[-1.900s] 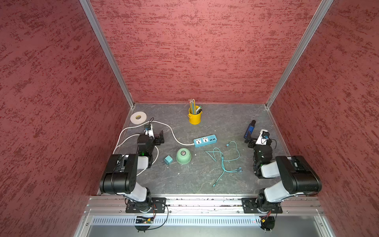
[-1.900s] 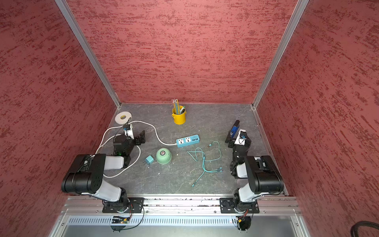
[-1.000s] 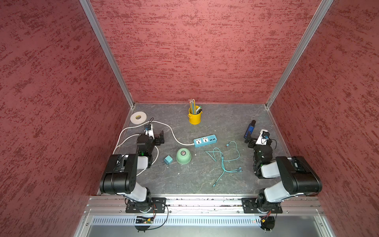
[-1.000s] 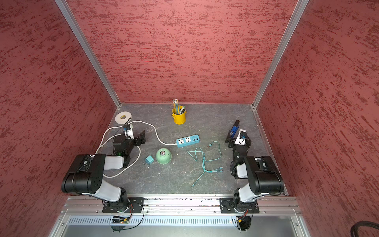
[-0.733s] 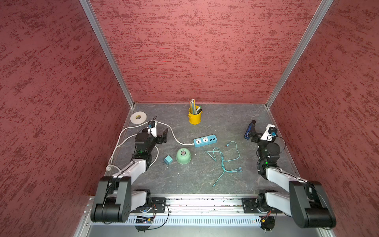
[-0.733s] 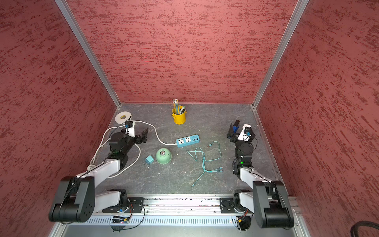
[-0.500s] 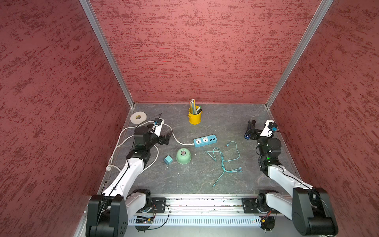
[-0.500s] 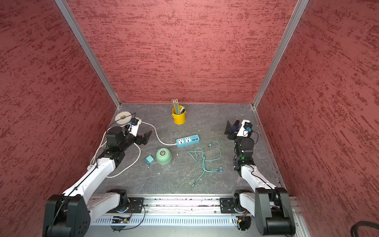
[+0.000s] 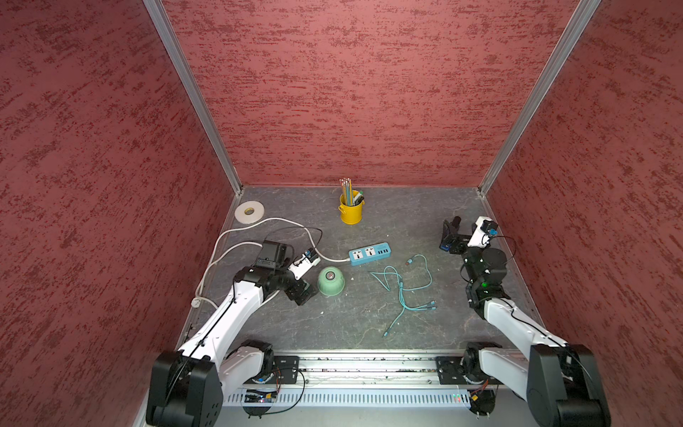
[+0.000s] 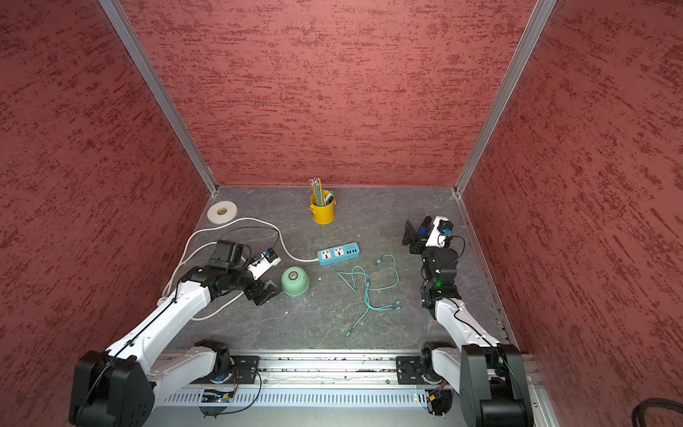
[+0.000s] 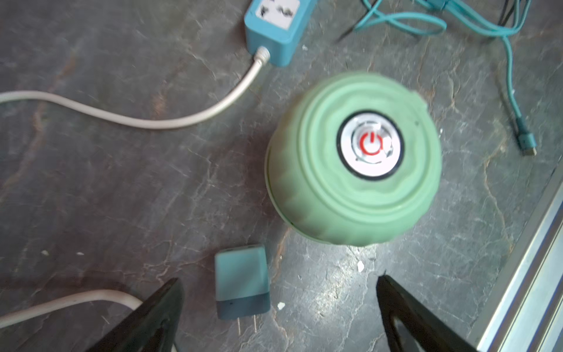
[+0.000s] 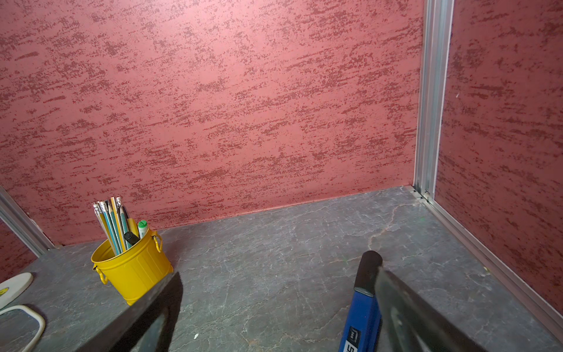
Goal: Charge the cordless meat grinders
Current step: Pick up the plug from the center of the board.
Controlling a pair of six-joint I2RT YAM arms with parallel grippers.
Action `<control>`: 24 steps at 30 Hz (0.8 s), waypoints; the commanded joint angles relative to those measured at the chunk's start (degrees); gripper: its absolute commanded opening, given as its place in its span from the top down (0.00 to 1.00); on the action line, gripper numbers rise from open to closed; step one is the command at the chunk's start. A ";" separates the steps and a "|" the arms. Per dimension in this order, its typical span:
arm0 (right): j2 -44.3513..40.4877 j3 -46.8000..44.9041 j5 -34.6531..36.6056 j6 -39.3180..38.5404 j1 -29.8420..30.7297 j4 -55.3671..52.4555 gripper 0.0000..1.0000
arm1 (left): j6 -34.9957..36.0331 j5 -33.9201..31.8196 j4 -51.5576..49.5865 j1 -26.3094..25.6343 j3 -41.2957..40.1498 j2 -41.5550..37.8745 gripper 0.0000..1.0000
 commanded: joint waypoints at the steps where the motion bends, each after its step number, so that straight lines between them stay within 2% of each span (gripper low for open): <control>1: -1.14 -0.19 0.02 0.41 0.00 0.47 0.00 | 1.88 -5.86 -0.76 -0.53 0.99 3.65 0.00; 4: -1.87 -0.36 0.28 0.18 -0.05 0.40 0.00 | 1.74 -9.23 0.57 -0.47 1.38 6.33 0.00; 10: -2.41 -0.58 0.15 0.16 -0.01 0.08 0.00 | 1.51 -11.11 3.16 -0.16 0.61 8.87 0.01; 24: -2.85 -0.71 0.01 -0.19 0.00 -0.18 0.00 | 1.59 -12.73 3.32 0.39 2.44 17.13 0.26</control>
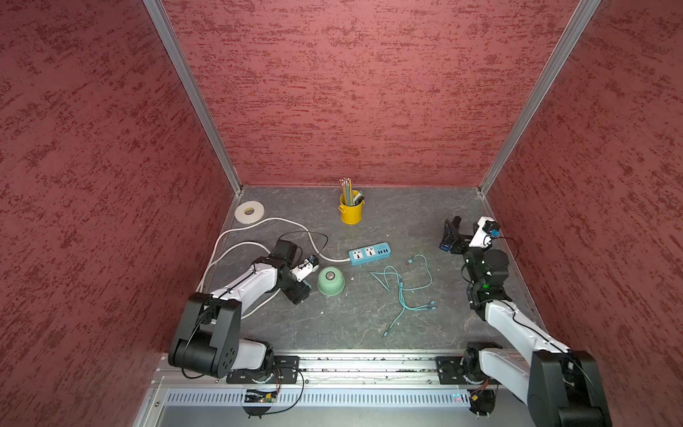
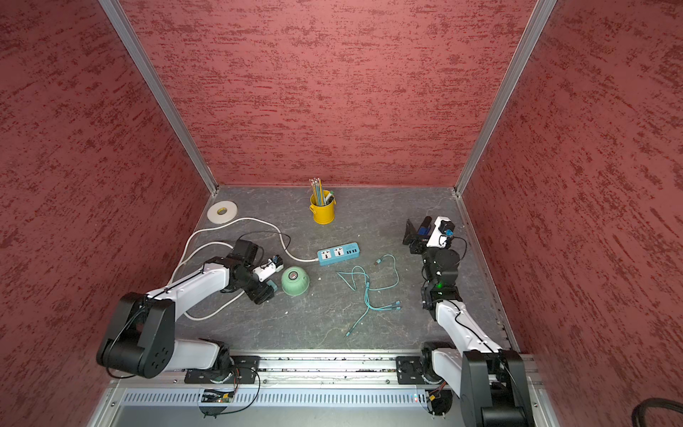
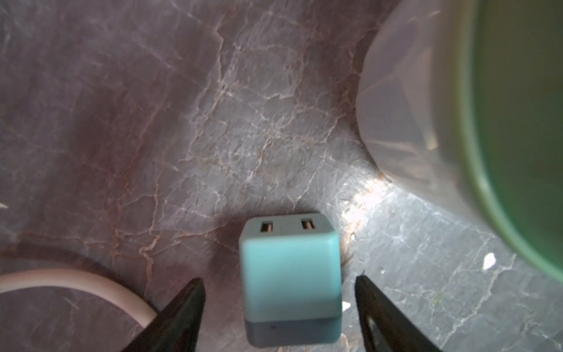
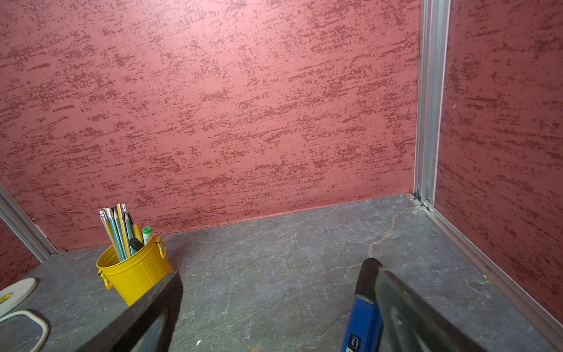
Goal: Charge the cordless meat grinders
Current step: Pick up the plug from the center of the board.
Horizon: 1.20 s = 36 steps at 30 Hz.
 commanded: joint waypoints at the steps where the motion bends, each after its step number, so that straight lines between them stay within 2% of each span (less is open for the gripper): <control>1: -0.81 -0.53 -0.01 -0.19 0.02 -0.09 0.00 | 0.93 0.40 0.03 0.30 1.54 0.61 0.28; 13: -0.55 -0.36 -0.08 -0.22 -0.05 -0.19 0.00 | 1.77 1.73 -2.12 0.19 2.49 1.95 0.48; 18: -0.90 0.65 -0.86 0.84 0.00 -1.90 0.00 | 1.75 1.04 -2.46 0.27 2.94 -0.05 0.55; 24: 2.04 9.87 -6.00 8.67 -0.01 -16.97 0.01 | 0.19 0.61 -0.38 1.78 1.95 -8.86 0.59; 27: 5.51 15.99 -10.99 13.89 0.06 -25.20 0.03 | -0.39 1.66 1.98 2.10 1.25 -15.53 0.59; 32: 9.62 23.15 -20.31 18.92 2.28 -30.64 0.07 | -3.84 8.31 9.06 2.02 1.84 -25.33 0.60; 36: 11.53 28.73 -24.40 19.27 6.41 -33.93 0.09 | -6.32 12.88 15.83 0.82 3.87 -26.73 0.60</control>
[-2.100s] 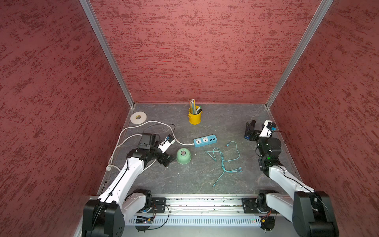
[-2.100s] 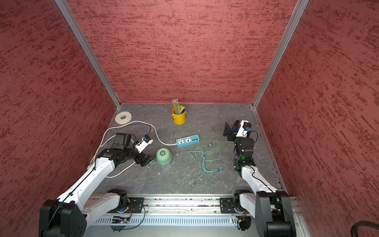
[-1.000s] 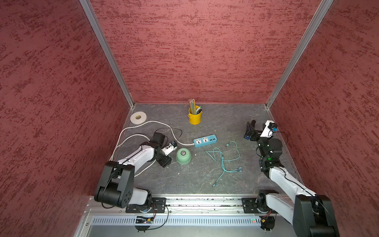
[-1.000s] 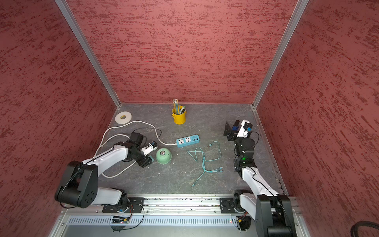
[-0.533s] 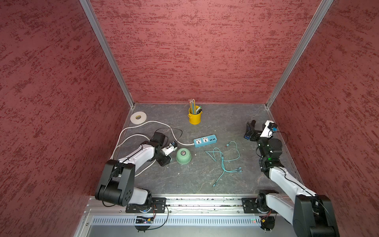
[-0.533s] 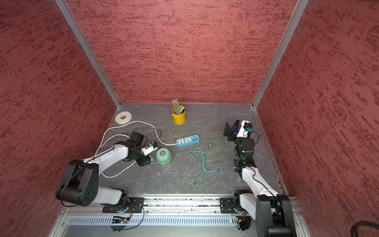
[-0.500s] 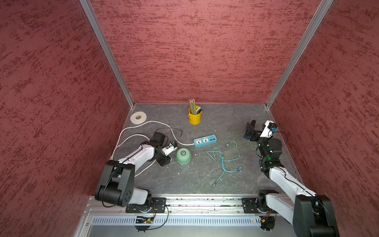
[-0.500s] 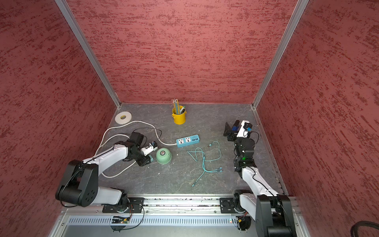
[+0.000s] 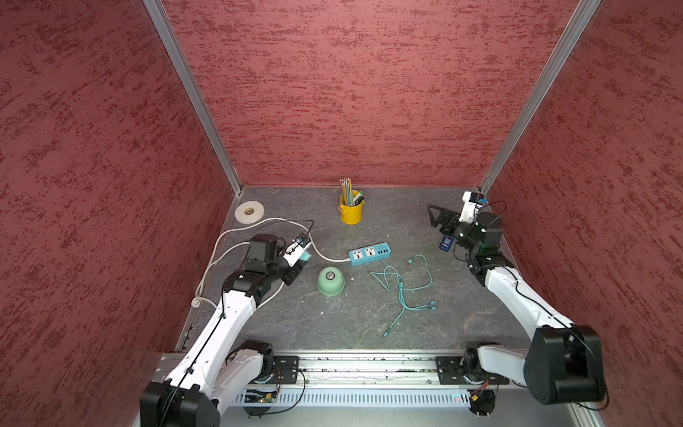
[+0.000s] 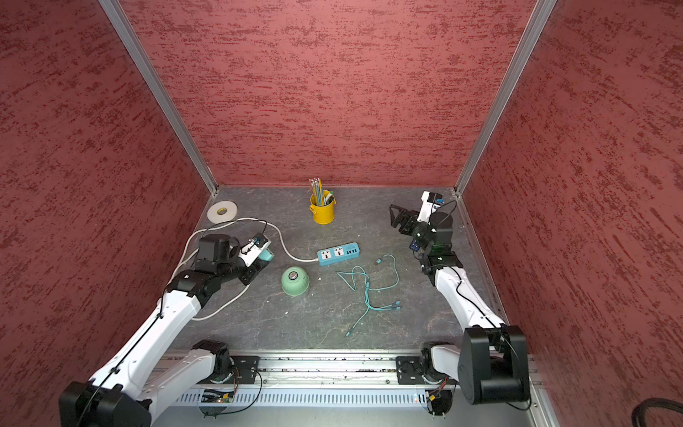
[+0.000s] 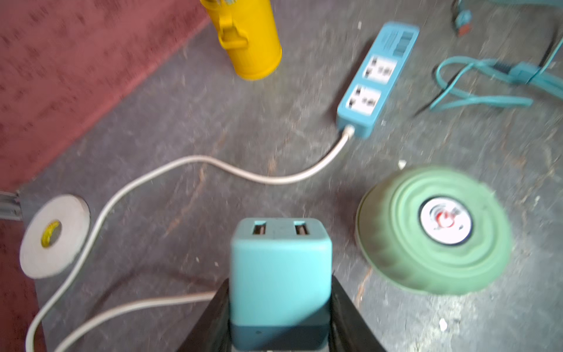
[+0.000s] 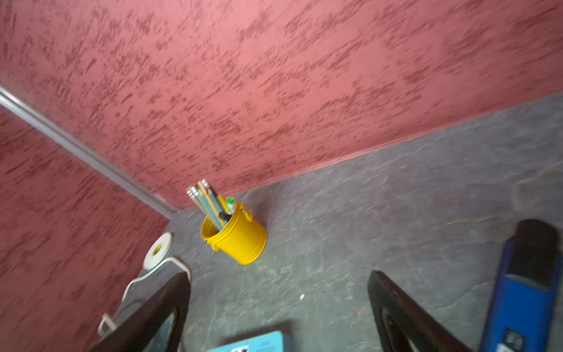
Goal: Charge the cordless meat grinders
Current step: Pick up the plug from the center of the board.
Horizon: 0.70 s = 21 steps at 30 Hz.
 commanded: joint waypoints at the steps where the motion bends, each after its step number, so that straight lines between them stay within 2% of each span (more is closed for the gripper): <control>1: 0.77 5.01 -7.33 2.19 3.25 -5.13 0.10 | -2.95 6.35 9.09 -1.65 2.75 0.31 0.60; 6: 2.55 11.76 -11.63 1.16 9.12 -9.17 0.14 | 0.41 8.19 15.61 -7.86 6.06 4.64 0.60; 12: 6.09 19.83 -12.94 -1.00 17.19 -16.75 0.17 | 1.87 9.22 22.38 -13.82 10.01 10.97 0.60; 21: 11.61 25.64 -14.53 0.61 23.99 -18.48 0.29 | 4.01 5.68 24.64 -18.86 14.26 17.68 0.59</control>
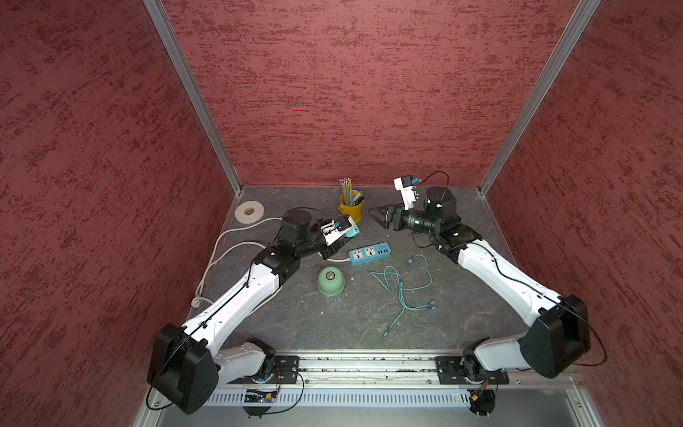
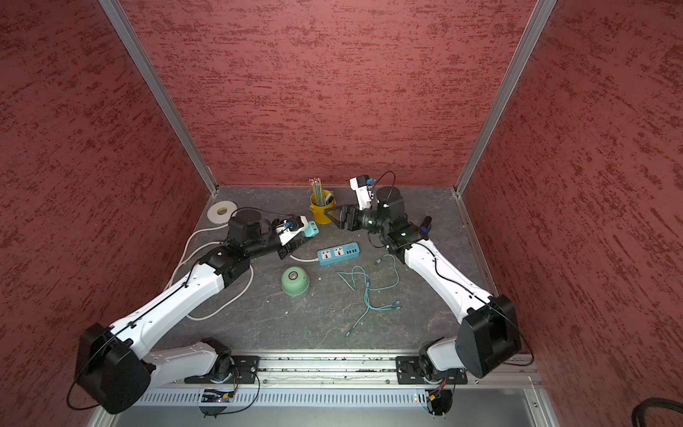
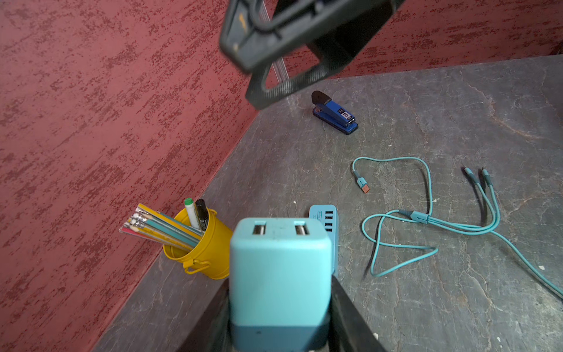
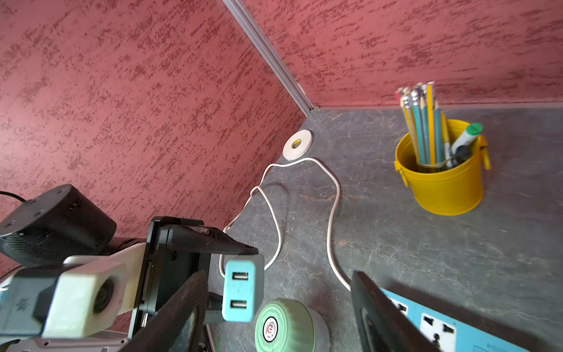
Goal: Charge the cordless meat grinders
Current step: Pick up the plug from the center of the board.
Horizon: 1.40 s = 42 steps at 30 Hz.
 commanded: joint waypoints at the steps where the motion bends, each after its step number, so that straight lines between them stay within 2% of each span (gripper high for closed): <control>1: 1.98 2.71 -0.88 0.81 1.79 -1.39 0.30 | 1.46 -2.05 2.98 -1.28 1.94 1.48 0.59; 13: 7.51 6.45 -0.24 0.64 5.42 -3.97 0.46 | 1.83 -6.58 3.98 -2.55 3.31 4.38 0.60; 23: 9.16 7.32 -0.78 0.52 6.17 -4.57 0.60 | 1.74 -6.70 4.86 -2.62 3.22 4.47 0.59; 26: 9.21 7.26 -1.04 0.60 6.17 -4.49 0.67 | 1.75 -6.67 4.89 -2.62 3.26 4.47 0.59; 31: 9.20 7.15 -2.11 0.47 6.17 -4.23 0.83 | 1.67 -7.00 4.86 -2.62 3.26 4.46 0.57; 32: 9.04 7.03 -2.06 0.64 6.17 -4.01 0.88 | 1.59 -7.18 4.92 -2.62 3.22 4.36 0.53; 35: 8.53 6.66 -1.69 0.60 5.94 -3.29 1.00 | 1.16 -7.88 5.95 -2.40 2.42 3.87 0.30; 36: 8.18 6.30 -1.07 0.67 5.62 -3.11 1.00 | 0.56 -7.62 6.51 -2.12 2.03 3.48 0.20; 38: 7.51 5.37 0.30 0.83 4.45 -2.75 1.00 | -1.27 -5.47 6.63 -0.66 1.41 2.69 0.05; 39: 6.98 4.52 1.39 1.02 3.42 -2.48 1.00 | -2.57 -3.77 6.47 0.43 1.11 2.30 0.00; 42: 4.50 1.09 5.56 1.04 -0.52 -1.81 1.00 | -4.92 1.55 3.37 3.82 1.04 1.82 0.00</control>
